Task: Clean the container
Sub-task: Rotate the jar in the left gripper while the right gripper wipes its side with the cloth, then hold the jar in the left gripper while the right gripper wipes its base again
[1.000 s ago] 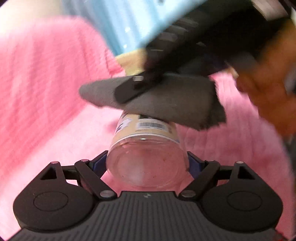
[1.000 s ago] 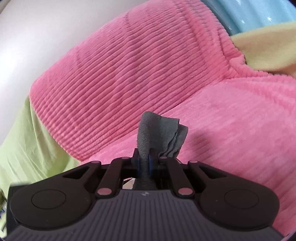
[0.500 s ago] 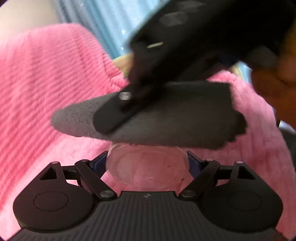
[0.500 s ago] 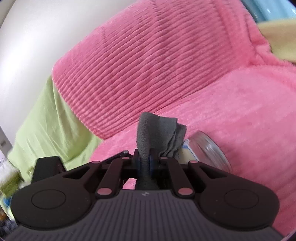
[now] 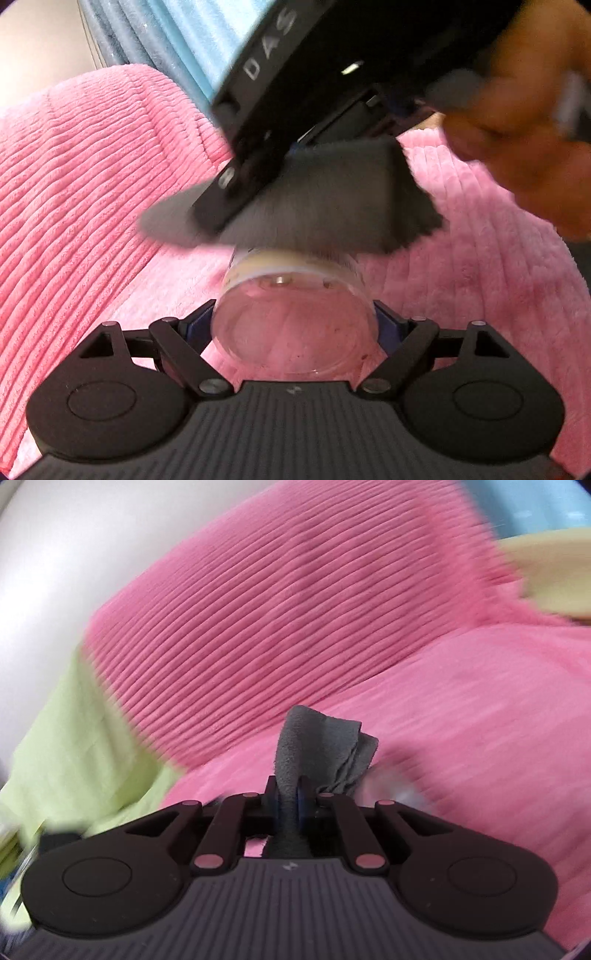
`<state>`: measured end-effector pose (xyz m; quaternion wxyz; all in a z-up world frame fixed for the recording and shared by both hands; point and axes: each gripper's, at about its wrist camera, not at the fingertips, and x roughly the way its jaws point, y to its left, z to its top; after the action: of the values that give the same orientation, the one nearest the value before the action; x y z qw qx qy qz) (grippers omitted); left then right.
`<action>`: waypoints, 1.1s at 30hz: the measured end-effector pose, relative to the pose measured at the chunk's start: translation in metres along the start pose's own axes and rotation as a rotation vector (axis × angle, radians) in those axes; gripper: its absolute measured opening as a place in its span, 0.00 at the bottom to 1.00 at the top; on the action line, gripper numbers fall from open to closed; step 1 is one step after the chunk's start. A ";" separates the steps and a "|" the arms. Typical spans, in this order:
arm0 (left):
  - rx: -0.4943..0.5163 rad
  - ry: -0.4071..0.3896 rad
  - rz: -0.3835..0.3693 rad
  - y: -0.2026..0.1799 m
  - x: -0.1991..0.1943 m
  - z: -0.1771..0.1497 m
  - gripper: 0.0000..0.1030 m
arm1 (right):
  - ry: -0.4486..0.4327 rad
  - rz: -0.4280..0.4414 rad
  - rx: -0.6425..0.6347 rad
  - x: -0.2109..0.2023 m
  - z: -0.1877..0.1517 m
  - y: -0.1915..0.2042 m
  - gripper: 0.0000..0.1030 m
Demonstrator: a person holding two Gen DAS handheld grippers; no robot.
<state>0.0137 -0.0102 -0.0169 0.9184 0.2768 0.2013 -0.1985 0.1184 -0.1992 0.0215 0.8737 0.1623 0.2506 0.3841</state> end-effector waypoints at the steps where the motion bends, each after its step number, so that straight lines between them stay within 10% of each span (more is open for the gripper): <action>1: -0.020 -0.003 -0.014 0.002 -0.001 0.000 0.83 | -0.024 -0.028 0.026 -0.002 0.002 -0.007 0.06; 10: -0.434 -0.004 -0.218 0.048 -0.002 -0.012 0.83 | -0.033 -0.032 0.027 -0.002 -0.001 -0.006 0.06; 20: -0.112 0.003 -0.052 0.015 0.008 0.014 0.83 | 0.084 0.125 -0.008 -0.002 -0.011 0.008 0.07; 26: -0.027 -0.008 -0.018 0.002 0.000 0.019 0.83 | -0.026 -0.018 0.013 -0.008 -0.003 -0.007 0.06; 33: -0.025 -0.006 -0.012 0.000 0.001 0.021 0.83 | 0.086 0.118 -0.066 0.002 -0.015 0.018 0.06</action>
<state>0.0198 -0.0233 -0.0013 0.9211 0.2634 0.2029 -0.2024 0.0998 -0.1848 0.0172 0.8427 0.1310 0.2651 0.4499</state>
